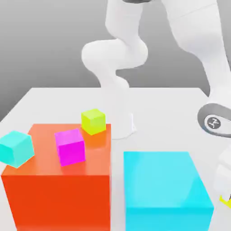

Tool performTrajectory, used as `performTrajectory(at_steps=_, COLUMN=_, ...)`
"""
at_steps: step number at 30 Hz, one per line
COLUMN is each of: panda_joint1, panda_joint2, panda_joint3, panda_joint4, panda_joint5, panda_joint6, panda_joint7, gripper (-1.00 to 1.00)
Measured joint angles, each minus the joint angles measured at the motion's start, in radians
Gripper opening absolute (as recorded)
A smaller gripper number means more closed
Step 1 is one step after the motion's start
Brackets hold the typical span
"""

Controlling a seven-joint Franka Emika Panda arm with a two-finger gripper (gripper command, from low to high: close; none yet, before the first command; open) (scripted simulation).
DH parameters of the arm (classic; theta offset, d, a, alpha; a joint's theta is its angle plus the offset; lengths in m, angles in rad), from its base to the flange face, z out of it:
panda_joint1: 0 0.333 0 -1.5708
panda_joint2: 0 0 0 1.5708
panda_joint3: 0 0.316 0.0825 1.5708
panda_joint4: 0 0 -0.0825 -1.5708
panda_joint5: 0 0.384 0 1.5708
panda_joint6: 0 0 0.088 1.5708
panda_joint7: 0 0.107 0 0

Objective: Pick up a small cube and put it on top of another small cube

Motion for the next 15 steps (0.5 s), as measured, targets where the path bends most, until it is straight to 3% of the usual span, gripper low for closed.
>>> performTrajectory(at_steps=5, panda_joint1=0.002, panda_joint2=0.004, panda_joint3=-0.002, panda_joint4=0.001, panda_joint5=-0.002, panda_joint6=0.004, panda_joint7=0.002, gripper=-1.00)
performTrajectory(at_steps=10, panda_joint1=-0.073, panda_joint2=-0.154, panda_joint3=0.065, panda_joint4=-0.034, panda_joint5=0.103, panda_joint6=-0.116, panda_joint7=-0.062, gripper=-1.00)
performTrajectory(at_steps=15, panda_joint1=-0.201, panda_joint2=-0.330, panda_joint3=-0.039, panda_joint4=-0.035, panda_joint5=0.191, panda_joint6=-0.281, panda_joint7=-0.013, gripper=-1.00)
